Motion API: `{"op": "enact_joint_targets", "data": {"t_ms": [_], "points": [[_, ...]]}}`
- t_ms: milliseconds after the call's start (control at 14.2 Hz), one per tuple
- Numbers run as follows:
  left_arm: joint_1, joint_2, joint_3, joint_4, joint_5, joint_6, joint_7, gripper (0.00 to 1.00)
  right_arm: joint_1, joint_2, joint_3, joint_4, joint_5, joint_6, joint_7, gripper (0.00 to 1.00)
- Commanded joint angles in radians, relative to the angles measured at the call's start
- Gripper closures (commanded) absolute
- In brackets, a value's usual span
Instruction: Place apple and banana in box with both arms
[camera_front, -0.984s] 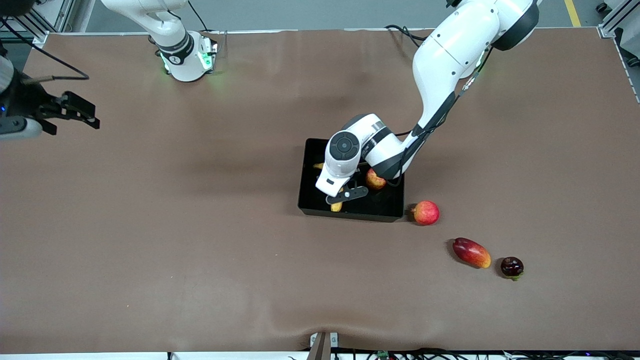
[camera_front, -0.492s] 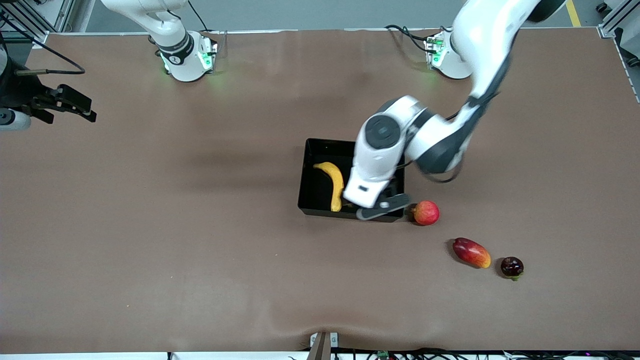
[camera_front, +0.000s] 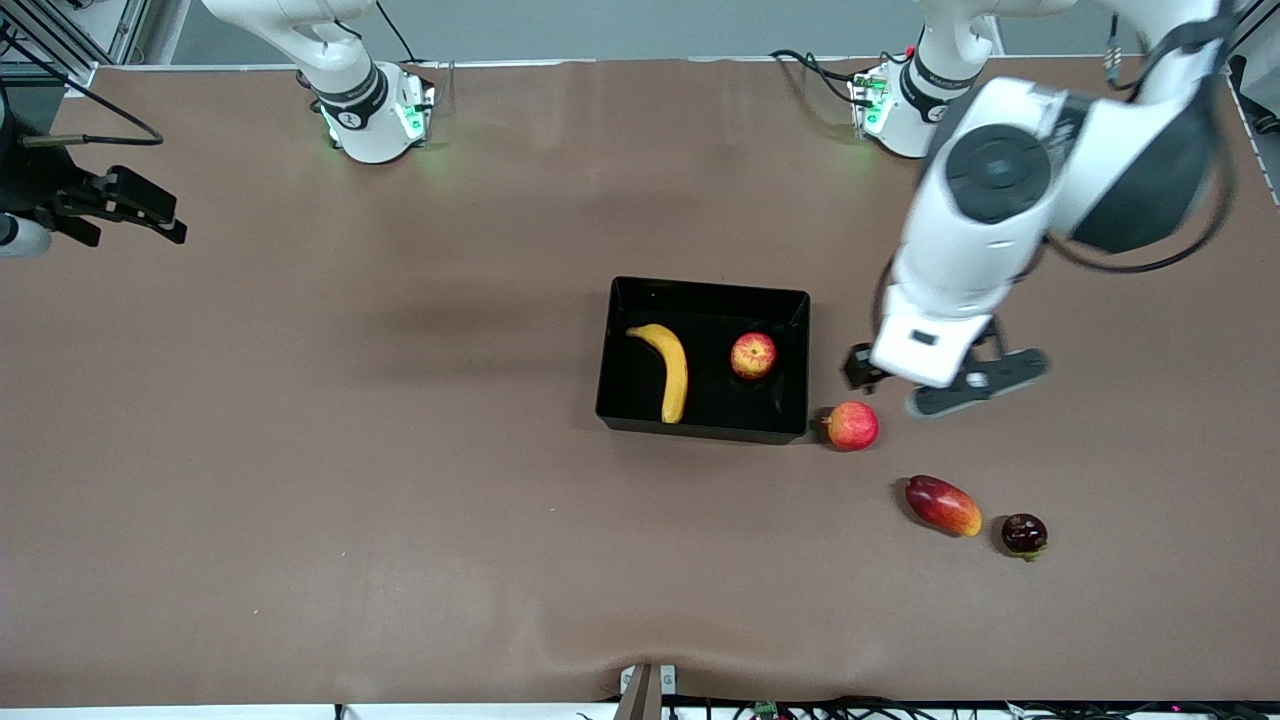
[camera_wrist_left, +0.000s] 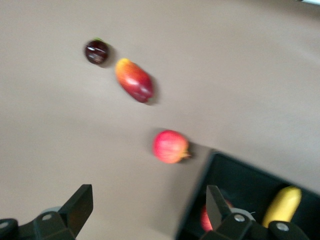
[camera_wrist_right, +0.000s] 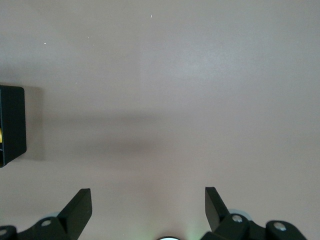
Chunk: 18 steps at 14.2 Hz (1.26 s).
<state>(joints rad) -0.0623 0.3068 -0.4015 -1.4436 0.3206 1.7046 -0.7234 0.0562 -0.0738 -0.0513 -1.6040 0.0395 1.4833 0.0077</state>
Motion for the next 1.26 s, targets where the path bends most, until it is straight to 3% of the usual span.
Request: {"op": "enact_joint_targets", "data": {"t_ms": [0, 211, 562, 773, 1195], "points": [[0.07, -0.089, -0.007, -0.038, -0.02, -0.061, 0.161, 0.0, -0.003, -0.011, -0.001, 0.007, 0.0, -0.008, 0.005, 0.0], [0.117, -0.185, 0.018, -0.078, -0.121, -0.071, 0.241, 0.0, -0.001, -0.011, -0.001, 0.007, 0.0, -0.008, 0.006, 0.0], [0.091, -0.359, 0.199, -0.21, -0.238, -0.1, 0.531, 0.0, 0.005, -0.012, 0.001, 0.007, 0.0, -0.054, 0.011, 0.0], [0.079, -0.428, 0.221, -0.241, -0.262, -0.141, 0.59, 0.0, 0.001, -0.011, 0.001, 0.007, -0.001, -0.049, 0.008, 0.0], [0.053, -0.463, 0.274, -0.23, -0.314, -0.207, 0.602, 0.0, 0.008, -0.017, 0.004, 0.007, -0.001, -0.046, 0.006, 0.0]]}}
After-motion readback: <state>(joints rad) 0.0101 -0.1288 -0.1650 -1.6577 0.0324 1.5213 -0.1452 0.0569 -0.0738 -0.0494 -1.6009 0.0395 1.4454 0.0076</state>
